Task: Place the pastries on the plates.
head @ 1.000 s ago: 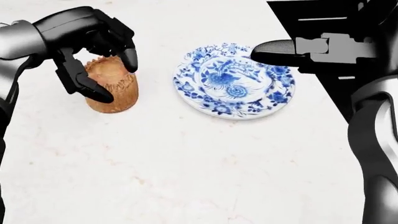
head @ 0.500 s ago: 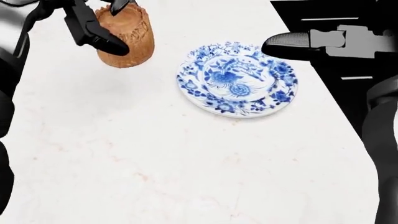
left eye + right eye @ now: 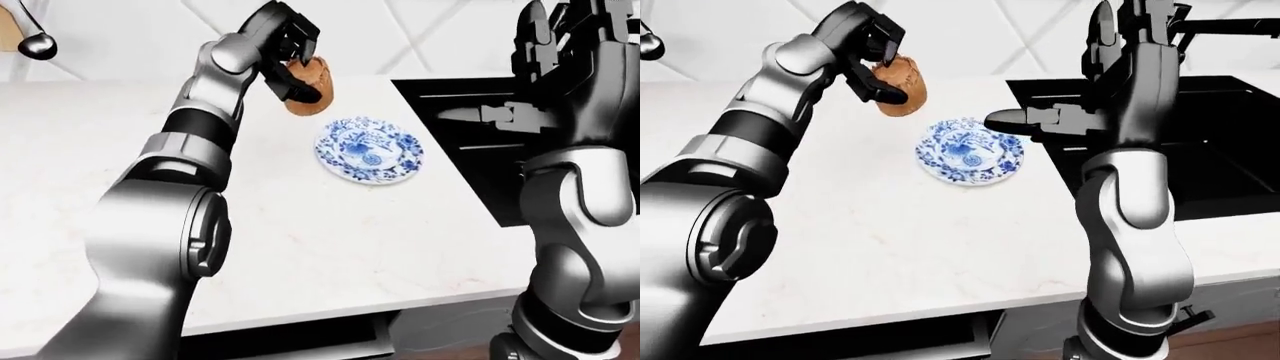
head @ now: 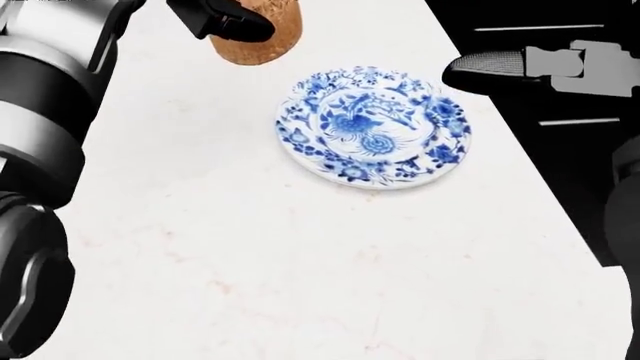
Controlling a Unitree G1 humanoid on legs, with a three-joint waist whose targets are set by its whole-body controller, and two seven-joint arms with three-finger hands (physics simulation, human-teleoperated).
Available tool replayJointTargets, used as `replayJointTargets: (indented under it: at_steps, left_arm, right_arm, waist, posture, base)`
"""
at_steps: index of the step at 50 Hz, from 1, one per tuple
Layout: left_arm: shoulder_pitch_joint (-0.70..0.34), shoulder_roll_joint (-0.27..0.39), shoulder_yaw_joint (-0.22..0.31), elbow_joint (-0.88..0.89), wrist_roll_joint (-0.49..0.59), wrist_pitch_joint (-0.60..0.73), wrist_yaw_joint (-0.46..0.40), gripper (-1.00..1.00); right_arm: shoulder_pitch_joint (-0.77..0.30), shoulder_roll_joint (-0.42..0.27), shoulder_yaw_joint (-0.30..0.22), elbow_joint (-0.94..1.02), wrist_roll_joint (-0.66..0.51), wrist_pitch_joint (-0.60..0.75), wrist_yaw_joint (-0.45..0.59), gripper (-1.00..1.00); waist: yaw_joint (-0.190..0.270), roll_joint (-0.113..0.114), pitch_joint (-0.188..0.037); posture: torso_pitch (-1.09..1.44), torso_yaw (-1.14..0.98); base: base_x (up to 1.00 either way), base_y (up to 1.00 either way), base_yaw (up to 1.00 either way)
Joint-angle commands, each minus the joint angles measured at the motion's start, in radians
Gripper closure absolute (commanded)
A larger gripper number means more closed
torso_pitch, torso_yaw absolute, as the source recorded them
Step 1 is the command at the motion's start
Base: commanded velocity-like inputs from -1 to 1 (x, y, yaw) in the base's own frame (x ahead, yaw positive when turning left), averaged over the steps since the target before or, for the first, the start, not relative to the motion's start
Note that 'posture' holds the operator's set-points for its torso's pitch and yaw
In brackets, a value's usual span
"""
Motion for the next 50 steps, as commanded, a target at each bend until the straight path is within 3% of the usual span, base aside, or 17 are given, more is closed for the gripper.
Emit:
replayJointTargets:
  at_steps: [1, 27, 38, 50]
  left_arm:
    - [-0.043, 0.008, 0.005, -0.041, -0.007, -0.022, 0.011, 1.0]
    - [-0.015, -0.029, -0.003, -0.036, 0.028, -0.036, -0.004, 1.0]
    - [0.004, -0.055, -0.018, -0.036, 0.047, -0.066, -0.053, 1.0]
    - [0.016, -0.07, -0.02, -0.034, 0.065, -0.076, -0.05, 1.0]
  right_arm:
    - [-0.027, -0.01, -0.008, -0.025, 0.002, -0.024, 0.0, -1.0]
    - [-0.041, -0.04, -0.023, -0.057, 0.028, 0.016, -0.019, -1.0]
    - [-0.029, -0.033, -0.016, -0.054, 0.02, 0.005, -0.017, -1.0]
    - [-0.017, -0.037, -0.027, -0.071, 0.027, 0.013, -0.017, -1.0]
  waist:
    - [-0.002, -0.002, -0.03]
    - [-0.09, 0.001, -0.036]
    - [-0.152, 0.001, -0.044]
    - [-0.242, -0.009, -0.055]
  posture:
    - [0.0, -0.08]
    - [0.0, -0.2]
    - [0.0, -0.26]
    - [0.0, -0.32]
  base:
    - [0.0, 0.0, 0.0]
    - [0.0, 0.0, 0.0]
    - [0.0, 0.0, 0.0]
    - [0.0, 0.0, 0.0]
